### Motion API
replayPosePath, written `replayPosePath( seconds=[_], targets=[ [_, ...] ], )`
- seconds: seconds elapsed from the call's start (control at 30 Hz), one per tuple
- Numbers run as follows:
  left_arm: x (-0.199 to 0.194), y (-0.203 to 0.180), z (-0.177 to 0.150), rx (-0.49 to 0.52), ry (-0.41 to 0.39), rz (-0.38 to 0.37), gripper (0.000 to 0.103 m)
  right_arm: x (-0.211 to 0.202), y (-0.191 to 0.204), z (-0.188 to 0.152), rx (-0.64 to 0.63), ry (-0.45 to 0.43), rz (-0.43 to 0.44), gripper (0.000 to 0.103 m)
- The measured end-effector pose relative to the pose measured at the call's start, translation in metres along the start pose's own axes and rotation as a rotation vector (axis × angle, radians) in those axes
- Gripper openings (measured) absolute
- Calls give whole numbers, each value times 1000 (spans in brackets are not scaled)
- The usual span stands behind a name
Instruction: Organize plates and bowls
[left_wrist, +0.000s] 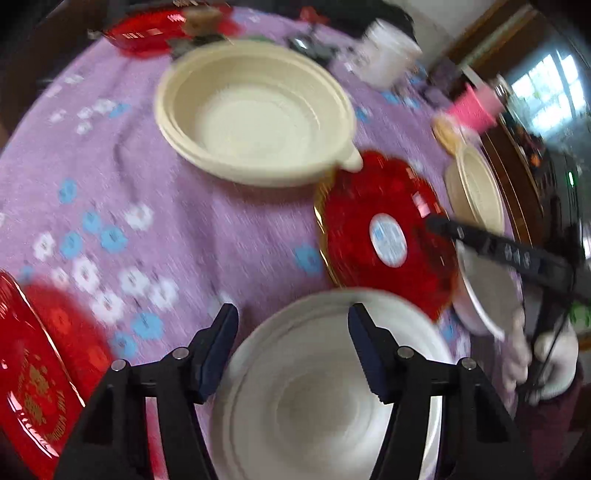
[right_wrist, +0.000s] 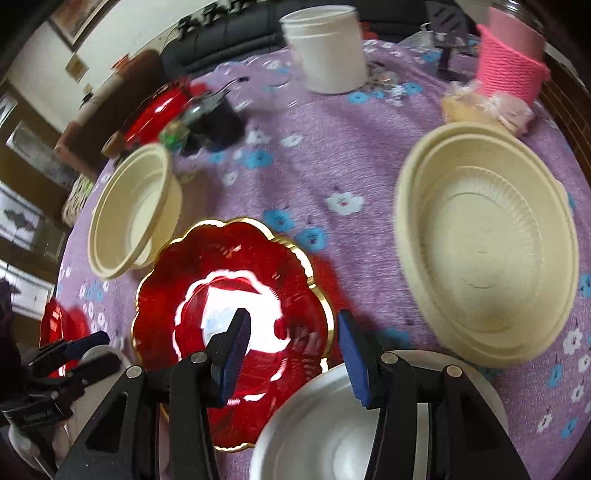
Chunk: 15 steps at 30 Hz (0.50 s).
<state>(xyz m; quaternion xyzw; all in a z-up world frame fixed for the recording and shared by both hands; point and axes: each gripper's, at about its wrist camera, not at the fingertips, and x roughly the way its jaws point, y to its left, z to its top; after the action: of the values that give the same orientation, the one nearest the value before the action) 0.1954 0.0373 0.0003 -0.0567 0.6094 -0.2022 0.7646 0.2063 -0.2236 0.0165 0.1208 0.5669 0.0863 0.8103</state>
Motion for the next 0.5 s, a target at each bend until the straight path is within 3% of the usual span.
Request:
replayPosePath(
  seconds=[0.1,0.13,0.2,0.27,0.33,0.43,0.47,0.5],
  targets=[
    [3,-7,-14,27,78,-88,60,1,3,-5,-34,9,34,48],
    [-1,-8,-18,35,80,-115,60,2,4,-5,-44,8,32,39],
    [-14,-8,-20,42,47,-164,60,3,6,-10,-65,11,34,27],
    [-34,-1,-17,28,-31,-195,61,5,10,-15,-78,19,45,22],
    [-43,9,-9,-14,-95,-151,62,6,16,-19,-100,14,24,22],
    [-33,26,8,-86,-105,-79,61,9,20,-21,-99,17,5,23],
    [-23,30,14,-107,-92,-54,58,10,20,-21,-92,17,8,24],
    [-15,31,18,-119,-76,-46,49,10,20,-21,-78,14,11,24]
  ],
)
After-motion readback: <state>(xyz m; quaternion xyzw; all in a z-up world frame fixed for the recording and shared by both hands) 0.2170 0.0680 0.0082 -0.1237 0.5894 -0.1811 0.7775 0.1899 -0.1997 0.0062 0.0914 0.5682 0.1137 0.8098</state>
